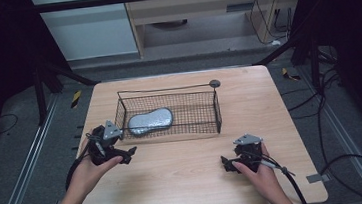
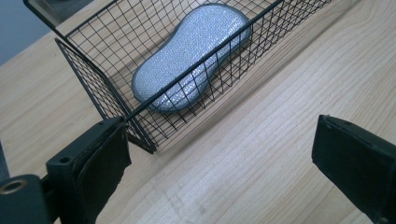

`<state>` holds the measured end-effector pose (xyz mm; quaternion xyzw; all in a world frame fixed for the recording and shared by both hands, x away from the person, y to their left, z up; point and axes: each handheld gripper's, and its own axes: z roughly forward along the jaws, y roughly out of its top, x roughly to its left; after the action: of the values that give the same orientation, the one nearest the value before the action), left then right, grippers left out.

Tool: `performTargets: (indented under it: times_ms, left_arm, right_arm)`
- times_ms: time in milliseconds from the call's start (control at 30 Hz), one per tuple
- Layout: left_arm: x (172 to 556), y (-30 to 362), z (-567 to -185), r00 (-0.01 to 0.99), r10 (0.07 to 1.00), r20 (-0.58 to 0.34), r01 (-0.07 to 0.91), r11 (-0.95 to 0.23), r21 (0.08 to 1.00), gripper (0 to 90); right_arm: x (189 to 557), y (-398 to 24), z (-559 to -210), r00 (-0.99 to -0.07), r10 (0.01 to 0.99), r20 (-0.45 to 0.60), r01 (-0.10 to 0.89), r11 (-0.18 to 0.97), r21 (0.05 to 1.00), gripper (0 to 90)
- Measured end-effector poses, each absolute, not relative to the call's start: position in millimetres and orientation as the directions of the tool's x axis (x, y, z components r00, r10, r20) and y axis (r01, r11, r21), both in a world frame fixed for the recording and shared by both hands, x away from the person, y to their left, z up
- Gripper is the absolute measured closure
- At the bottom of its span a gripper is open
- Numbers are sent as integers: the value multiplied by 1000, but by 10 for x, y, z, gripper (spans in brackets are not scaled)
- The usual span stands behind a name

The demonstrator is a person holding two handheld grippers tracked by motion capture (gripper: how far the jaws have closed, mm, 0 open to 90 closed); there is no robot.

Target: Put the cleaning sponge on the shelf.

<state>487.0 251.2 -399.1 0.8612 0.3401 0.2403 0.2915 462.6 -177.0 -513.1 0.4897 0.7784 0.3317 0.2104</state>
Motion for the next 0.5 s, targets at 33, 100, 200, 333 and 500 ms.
performTargets:
  times_ms: [33, 100, 200, 333, 500]
  left_arm:
    - [4872, 2537, -4019, 648, 732, 211, 453, -593, 665, 36]
    - [4872, 2589, -4070, 635, 745, 205, 468, -581, 666, 38]
    - [4855, 2654, -4131, 625, 757, 190, 481, -565, 670, 39]
    - [4815, 2720, -4208, 614, 770, 177, 493, -549, 675, 39]
    - [4790, 2806, -4335, 595, 790, 149, 524, -522, 674, 38]
  right_arm:
    - [4626, -1771, -5131, -432, 902, -3, 623, 301, 722, 6]
    - [4626, -1771, -5131, -432, 902, -3, 623, 301, 722, 6]
    - [4626, -1771, -5131, -432, 902, -3, 623, 300, 722, 6]
    - [4626, -1771, -5131, -433, 901, -3, 623, 301, 722, 6]
    - [4626, -1771, -5131, -433, 902, -3, 622, 301, 722, 6]
